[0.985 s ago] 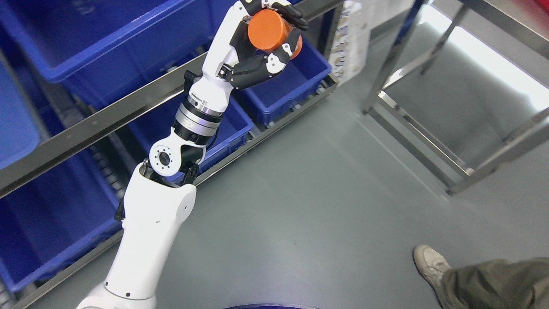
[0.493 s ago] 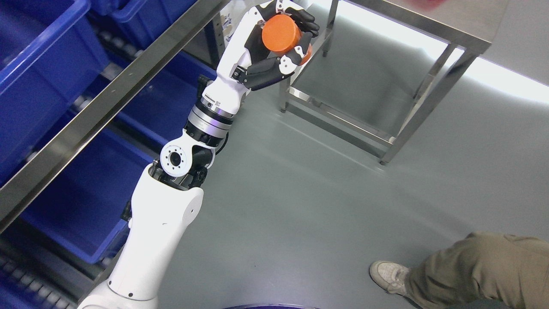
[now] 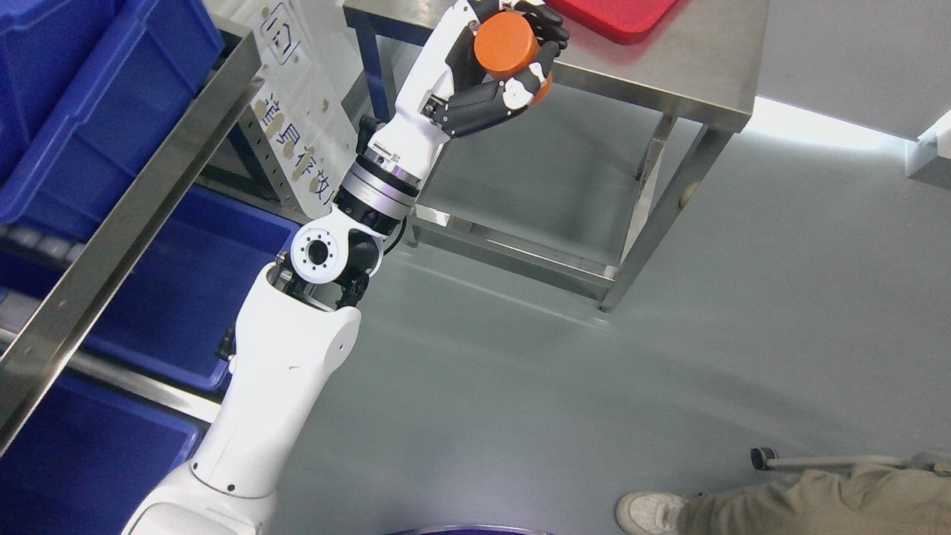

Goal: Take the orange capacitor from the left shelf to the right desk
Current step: 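Hold the capacitor in the left hand while turning toward the steel table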

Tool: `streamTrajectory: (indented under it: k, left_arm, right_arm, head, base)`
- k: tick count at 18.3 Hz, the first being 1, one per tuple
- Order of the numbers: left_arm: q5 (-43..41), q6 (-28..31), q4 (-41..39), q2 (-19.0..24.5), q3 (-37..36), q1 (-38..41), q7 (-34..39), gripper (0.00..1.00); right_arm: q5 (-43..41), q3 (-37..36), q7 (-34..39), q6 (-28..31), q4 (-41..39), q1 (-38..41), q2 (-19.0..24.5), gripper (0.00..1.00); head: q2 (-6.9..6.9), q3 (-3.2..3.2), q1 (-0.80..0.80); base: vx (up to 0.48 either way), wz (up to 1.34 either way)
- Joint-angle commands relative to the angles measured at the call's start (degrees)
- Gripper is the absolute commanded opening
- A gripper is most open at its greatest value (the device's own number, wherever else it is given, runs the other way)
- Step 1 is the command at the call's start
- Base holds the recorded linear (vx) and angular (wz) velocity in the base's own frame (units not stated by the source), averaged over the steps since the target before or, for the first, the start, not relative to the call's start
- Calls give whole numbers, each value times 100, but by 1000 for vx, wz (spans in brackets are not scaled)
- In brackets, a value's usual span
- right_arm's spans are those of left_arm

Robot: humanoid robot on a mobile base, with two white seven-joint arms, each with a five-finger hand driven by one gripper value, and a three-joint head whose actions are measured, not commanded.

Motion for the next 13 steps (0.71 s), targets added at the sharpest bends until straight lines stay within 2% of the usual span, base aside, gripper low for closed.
streamTrajectory:
  k: [1,4,8,13]
  left_arm:
    - [-31,400,892,100,-93,-647,172,4]
    - [-66,630,1366,100,-233,-964,181,4]
    - [-233,657,2166,100,-550,-1368,357,7]
    - [-233,631,3107,100,-1261,-1738,366,7]
  right_arm:
    - [26,-62,-3,2,-193,-8,-100,100]
    - [26,-62,-3,2,-193,-8,-100,100]
    - [26,-62,-3,2,-193,-8,-100,100]
    - [26,-62,-3,2,-193,-8,-100,100]
  head:
    - [0,0,0]
    - [0,0,0]
    - [0,0,0]
    - [0,0,0]
  base:
    - [376,-244]
    - [345,-171]
    - [359,-133]
    - [306,-84]
